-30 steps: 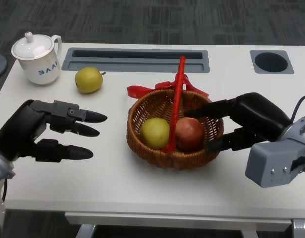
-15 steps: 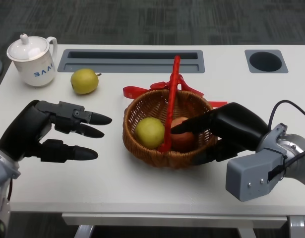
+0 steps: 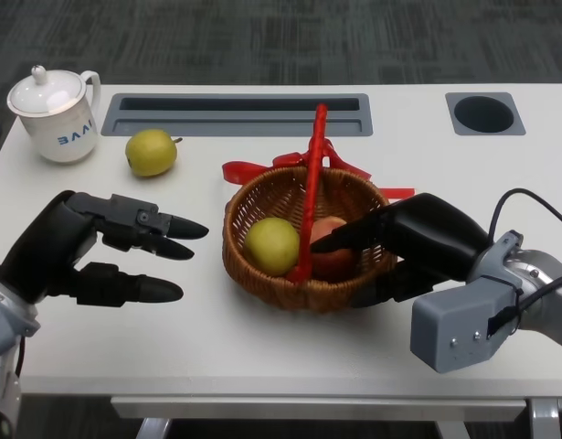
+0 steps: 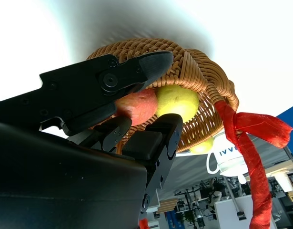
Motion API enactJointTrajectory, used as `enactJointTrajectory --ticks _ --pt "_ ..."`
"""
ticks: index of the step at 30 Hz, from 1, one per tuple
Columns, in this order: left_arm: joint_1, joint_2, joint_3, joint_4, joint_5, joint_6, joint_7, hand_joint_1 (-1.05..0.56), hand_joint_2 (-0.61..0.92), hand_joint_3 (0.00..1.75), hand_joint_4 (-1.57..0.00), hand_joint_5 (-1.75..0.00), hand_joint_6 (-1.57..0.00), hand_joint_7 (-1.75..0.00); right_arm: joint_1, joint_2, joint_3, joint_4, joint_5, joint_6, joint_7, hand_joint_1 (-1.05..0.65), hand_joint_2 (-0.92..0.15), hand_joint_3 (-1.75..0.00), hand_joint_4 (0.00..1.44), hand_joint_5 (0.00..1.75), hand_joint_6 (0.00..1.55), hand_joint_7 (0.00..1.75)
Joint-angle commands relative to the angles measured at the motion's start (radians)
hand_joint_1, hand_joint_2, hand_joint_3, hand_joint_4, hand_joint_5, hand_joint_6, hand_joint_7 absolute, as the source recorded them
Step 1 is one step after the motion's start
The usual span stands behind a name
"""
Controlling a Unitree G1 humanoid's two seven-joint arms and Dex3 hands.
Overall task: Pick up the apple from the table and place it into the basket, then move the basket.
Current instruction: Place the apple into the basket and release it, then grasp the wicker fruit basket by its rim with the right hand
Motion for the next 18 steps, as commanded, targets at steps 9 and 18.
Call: enactJointTrajectory --ticks 9,18 --pt "0.024 0.006 0.011 -0.028 0.000 -0.031 0.026 -0.37 0.71 0.00 -1.23 -0.01 -1.09 -0.01 0.053 0.033 0.049 0.078 0.000 0.109 0.083 -0.51 -0.85 0.00 0.88 0.01 0.78 0.00" --pt "0.025 0.008 0.010 -0.051 -0.008 -0.019 0.023 -0.41 0.72 0.00 -1.24 -0.01 -1.10 -0.01 0.094 0.028 0.068 0.097 0.013 0.168 0.110 -0.55 -0.87 -0.01 0.88 0.00 0.77 0.00"
